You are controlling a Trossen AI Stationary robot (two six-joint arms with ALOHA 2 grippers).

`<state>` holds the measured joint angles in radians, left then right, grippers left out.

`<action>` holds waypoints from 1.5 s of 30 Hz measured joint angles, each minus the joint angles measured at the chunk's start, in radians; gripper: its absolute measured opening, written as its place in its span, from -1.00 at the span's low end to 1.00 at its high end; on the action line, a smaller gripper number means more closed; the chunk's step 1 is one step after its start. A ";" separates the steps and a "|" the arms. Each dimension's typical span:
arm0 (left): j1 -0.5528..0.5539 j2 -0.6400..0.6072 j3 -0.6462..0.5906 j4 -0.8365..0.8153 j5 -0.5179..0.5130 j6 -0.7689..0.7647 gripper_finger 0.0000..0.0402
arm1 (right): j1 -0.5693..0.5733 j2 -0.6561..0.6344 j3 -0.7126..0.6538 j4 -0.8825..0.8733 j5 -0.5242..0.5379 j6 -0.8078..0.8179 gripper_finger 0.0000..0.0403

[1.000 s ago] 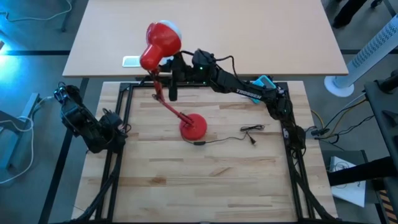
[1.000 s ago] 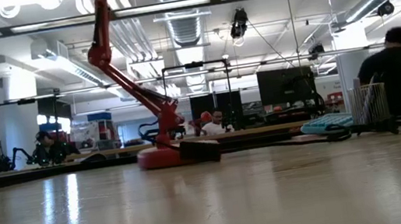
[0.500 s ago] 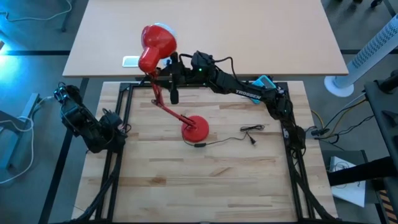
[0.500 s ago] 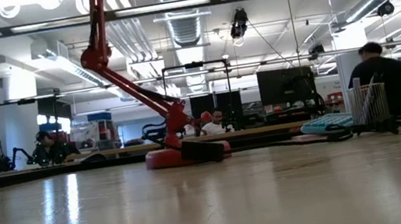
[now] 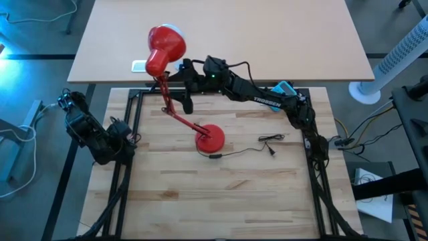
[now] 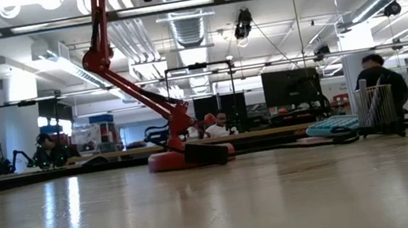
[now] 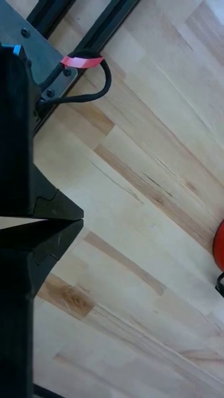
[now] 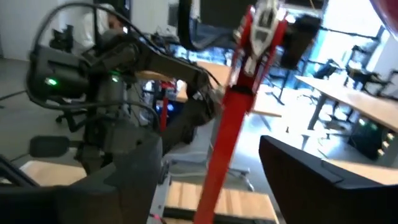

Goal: Screw lightbulb
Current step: Remove the lightbulb from the orange desk lamp

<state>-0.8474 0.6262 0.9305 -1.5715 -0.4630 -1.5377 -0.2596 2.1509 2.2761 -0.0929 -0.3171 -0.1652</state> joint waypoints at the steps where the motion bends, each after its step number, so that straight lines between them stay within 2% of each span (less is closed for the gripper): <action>1: 0.000 0.000 0.006 0.001 0.000 0.003 -1.00 | 0.000 -0.003 0.000 -0.014 0.013 -0.001 0.35; 5: 0.000 0.009 0.041 0.004 -0.034 0.011 -1.00 | 0.001 -0.016 0.000 -0.058 0.061 -0.003 0.41; 13: 0.000 0.056 0.148 0.010 -0.175 0.053 -1.00 | 0.021 -0.074 -0.002 -0.226 0.142 -0.026 0.37; 21: 0.001 0.053 0.171 0.017 -0.253 0.117 -1.00 | 0.065 -0.106 -0.002 -0.350 0.253 0.026 0.40; 26: 0.000 0.021 0.171 0.018 -0.303 0.198 -1.00 | 0.123 -0.089 -0.001 -0.305 0.410 0.129 0.36; 31: 0.000 -0.009 0.171 0.045 -0.316 0.321 -1.00 | 0.165 -0.034 -0.001 -0.120 0.531 0.228 0.36; 35: 0.000 -0.023 0.201 0.068 -0.316 0.425 -1.00 | 0.168 -0.011 -0.001 -0.103 0.622 0.303 0.35; 42: 0.000 -0.037 0.320 0.067 -0.323 0.605 -1.00 | 0.166 -0.008 -0.001 -0.059 0.626 0.313 0.31; 45: 0.000 -0.046 0.375 0.063 -0.361 0.659 -1.00 | 0.154 -0.007 -0.001 -0.029 0.584 0.306 0.31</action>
<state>-0.8474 0.5799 1.3055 -1.5084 -0.8242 -0.8792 -0.1057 2.1441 2.2749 -0.1222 0.2671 0.1406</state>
